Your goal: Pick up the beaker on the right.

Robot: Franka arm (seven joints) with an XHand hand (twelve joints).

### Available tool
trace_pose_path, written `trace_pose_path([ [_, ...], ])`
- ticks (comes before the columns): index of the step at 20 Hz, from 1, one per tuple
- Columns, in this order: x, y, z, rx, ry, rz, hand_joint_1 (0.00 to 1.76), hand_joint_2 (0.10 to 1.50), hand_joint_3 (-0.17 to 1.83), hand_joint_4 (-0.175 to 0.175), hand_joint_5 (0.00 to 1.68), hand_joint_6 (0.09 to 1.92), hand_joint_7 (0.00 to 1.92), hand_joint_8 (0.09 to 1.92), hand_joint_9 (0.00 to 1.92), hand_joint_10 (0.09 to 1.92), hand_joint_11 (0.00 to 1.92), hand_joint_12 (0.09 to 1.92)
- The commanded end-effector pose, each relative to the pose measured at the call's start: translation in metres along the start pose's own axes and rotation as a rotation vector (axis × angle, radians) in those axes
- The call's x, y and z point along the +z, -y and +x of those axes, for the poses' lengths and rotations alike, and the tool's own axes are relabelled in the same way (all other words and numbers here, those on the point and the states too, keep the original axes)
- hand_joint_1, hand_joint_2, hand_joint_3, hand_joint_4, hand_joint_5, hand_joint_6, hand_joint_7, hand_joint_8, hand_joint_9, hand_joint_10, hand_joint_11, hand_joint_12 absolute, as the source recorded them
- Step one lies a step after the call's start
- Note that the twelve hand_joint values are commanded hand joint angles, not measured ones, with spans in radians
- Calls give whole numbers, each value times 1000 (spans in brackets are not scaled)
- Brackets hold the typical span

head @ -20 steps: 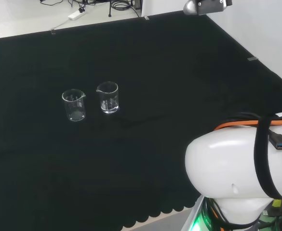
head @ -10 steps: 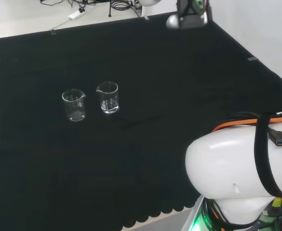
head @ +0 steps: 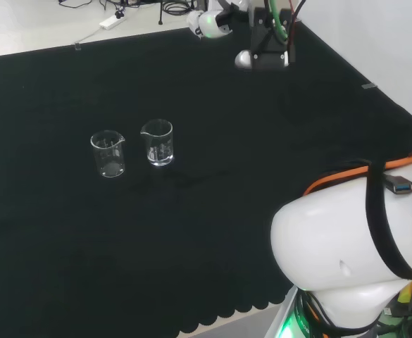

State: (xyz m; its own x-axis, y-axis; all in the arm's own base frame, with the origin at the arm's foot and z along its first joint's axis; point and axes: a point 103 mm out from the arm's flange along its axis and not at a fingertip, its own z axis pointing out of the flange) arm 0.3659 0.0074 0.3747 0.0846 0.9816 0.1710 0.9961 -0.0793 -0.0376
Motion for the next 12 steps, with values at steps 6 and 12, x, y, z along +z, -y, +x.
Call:
trace_pose_path([
  [6, 83, -92, -46, -32, -145, 46, 460, 1092, 302, -20, 250, 87, 190, 518, 258, 626, 0, 1195],
  [12, 116, -114, -50, -85, -249, 54, 572, 979, 410, -20, 252, 87, 179, 526, 271, 626, 0, 1207],
])
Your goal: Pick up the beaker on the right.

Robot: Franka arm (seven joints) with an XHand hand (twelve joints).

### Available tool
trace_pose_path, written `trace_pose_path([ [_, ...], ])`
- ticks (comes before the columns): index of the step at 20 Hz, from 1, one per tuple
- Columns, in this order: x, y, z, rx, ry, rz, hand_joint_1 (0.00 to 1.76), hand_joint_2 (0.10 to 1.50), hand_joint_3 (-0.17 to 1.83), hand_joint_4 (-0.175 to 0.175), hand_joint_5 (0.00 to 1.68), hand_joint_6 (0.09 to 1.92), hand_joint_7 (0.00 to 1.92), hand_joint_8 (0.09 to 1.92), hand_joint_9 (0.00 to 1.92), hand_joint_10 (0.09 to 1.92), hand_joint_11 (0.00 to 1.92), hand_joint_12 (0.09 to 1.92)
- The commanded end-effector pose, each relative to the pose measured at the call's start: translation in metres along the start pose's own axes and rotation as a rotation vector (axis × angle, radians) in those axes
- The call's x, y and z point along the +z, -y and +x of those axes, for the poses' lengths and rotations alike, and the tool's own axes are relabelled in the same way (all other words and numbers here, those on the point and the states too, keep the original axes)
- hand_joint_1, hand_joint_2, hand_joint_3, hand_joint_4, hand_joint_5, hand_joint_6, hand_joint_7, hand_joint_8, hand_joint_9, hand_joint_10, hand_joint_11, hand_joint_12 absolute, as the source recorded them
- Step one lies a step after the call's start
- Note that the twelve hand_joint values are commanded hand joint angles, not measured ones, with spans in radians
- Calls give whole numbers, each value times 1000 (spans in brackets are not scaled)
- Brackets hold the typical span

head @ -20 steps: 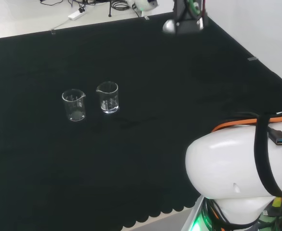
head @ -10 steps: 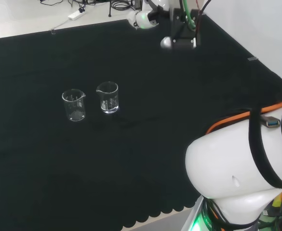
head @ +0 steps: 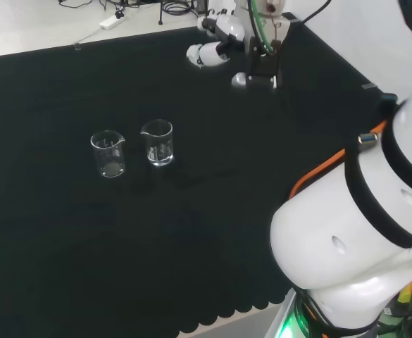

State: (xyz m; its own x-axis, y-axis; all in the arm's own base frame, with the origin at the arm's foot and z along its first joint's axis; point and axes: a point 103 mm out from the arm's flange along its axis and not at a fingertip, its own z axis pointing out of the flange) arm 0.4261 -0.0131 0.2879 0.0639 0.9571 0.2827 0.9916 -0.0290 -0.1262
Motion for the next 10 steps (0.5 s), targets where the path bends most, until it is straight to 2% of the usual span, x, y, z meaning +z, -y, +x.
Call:
trace_pose_path([
  [1, 33, -55, -27, -78, -148, -38, 593, 948, 446, -19, 252, 87, 179, 528, 273, 627, 0, 1210],
  [4, 48, -63, -27, -122, -160, -20, 666, 844, 563, -17, 251, 87, 179, 535, 278, 629, 0, 1236],
  [10, 75, -73, -35, -170, -216, 27, 755, 677, 685, -15, 247, 87, 192, 537, 291, 632, 0, 1239],
])
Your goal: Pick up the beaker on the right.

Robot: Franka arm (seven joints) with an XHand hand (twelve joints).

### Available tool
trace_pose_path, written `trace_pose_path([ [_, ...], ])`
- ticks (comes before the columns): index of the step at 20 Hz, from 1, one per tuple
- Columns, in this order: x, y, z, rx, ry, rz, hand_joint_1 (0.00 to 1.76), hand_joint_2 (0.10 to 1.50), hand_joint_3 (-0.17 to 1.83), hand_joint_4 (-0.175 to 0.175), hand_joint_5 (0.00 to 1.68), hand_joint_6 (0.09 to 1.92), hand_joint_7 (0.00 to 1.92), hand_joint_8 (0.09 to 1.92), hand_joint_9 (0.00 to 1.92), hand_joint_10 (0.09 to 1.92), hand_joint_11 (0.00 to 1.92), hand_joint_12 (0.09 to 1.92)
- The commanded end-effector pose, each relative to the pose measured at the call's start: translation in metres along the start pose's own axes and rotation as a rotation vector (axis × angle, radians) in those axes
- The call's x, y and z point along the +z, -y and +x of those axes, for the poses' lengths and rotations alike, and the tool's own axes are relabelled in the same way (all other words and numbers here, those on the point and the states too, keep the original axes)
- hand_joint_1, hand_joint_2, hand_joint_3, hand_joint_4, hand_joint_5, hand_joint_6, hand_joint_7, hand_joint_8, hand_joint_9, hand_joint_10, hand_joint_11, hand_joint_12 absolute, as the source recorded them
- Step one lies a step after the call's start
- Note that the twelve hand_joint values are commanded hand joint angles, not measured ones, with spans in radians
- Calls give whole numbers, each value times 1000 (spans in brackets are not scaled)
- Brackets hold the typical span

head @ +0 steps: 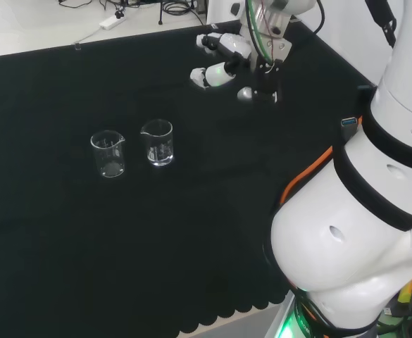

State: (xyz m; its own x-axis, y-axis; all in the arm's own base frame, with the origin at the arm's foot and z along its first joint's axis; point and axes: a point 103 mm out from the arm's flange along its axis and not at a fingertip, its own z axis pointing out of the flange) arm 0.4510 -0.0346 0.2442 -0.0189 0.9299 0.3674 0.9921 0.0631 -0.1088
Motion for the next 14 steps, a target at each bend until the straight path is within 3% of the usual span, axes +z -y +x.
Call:
trace_pose_path([
  [1, 46, -43, -13, -82, -156, 20, 760, 654, 701, -14, 241, 87, 187, 534, 288, 631, 0, 1231],
  [7, 67, -45, -22, -105, -191, 80, 742, 579, 725, -11, 197, 87, 149, 516, 262, 622, 0, 1187],
  [14, 85, -48, -26, -131, -180, 147, 696, 551, 705, -9, 179, 87, 126, 506, 230, 615, 0, 1123],
])
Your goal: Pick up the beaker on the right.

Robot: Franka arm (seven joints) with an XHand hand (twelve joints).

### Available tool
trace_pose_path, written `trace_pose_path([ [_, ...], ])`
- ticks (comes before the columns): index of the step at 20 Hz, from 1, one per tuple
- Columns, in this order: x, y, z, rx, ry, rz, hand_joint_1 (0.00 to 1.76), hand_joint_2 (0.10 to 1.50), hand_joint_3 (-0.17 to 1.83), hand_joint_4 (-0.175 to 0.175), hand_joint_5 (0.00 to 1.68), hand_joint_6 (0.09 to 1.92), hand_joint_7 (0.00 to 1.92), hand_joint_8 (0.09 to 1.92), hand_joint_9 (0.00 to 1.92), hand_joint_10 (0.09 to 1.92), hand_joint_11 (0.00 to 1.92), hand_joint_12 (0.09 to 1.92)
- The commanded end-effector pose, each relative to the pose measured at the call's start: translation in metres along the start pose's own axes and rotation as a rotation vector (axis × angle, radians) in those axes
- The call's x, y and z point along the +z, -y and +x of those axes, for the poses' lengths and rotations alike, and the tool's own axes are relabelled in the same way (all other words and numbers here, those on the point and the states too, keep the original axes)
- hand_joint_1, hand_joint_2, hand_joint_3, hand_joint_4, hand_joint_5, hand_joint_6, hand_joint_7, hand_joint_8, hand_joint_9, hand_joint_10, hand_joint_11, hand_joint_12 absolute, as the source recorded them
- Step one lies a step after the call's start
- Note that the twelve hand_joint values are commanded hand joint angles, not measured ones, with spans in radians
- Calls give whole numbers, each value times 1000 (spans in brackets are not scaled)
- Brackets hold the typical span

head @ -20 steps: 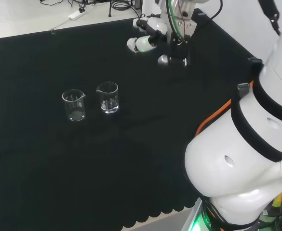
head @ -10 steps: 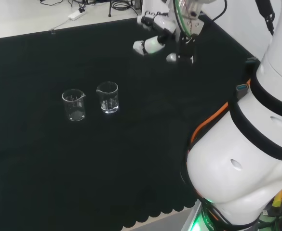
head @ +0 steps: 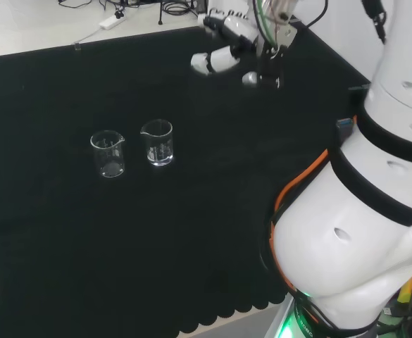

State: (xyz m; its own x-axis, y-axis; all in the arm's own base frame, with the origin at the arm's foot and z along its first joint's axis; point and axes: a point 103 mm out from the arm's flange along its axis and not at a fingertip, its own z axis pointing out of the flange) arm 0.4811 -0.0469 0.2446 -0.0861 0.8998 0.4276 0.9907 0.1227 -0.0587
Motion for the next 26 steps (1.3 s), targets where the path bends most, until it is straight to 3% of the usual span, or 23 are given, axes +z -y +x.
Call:
trace_pose_path([
  [1, 95, -16, -20, -56, -128, 170, 691, 549, 699, -9, 177, 87, 124, 505, 227, 615, 0, 1115],
  [9, 115, -14, -18, -138, -131, 222, 650, 527, 654, -6, 164, 87, 114, 499, 214, 614, 0, 1076],
  [16, 137, -10, -13, -180, -109, 267, 627, 522, 622, -7, 157, 87, 114, 497, 213, 614, 0, 1064],
  [26, 164, -6, -10, -236, -130, 235, 655, 523, 580, -13, 178, 87, 114, 493, 213, 610, 0, 1040],
])
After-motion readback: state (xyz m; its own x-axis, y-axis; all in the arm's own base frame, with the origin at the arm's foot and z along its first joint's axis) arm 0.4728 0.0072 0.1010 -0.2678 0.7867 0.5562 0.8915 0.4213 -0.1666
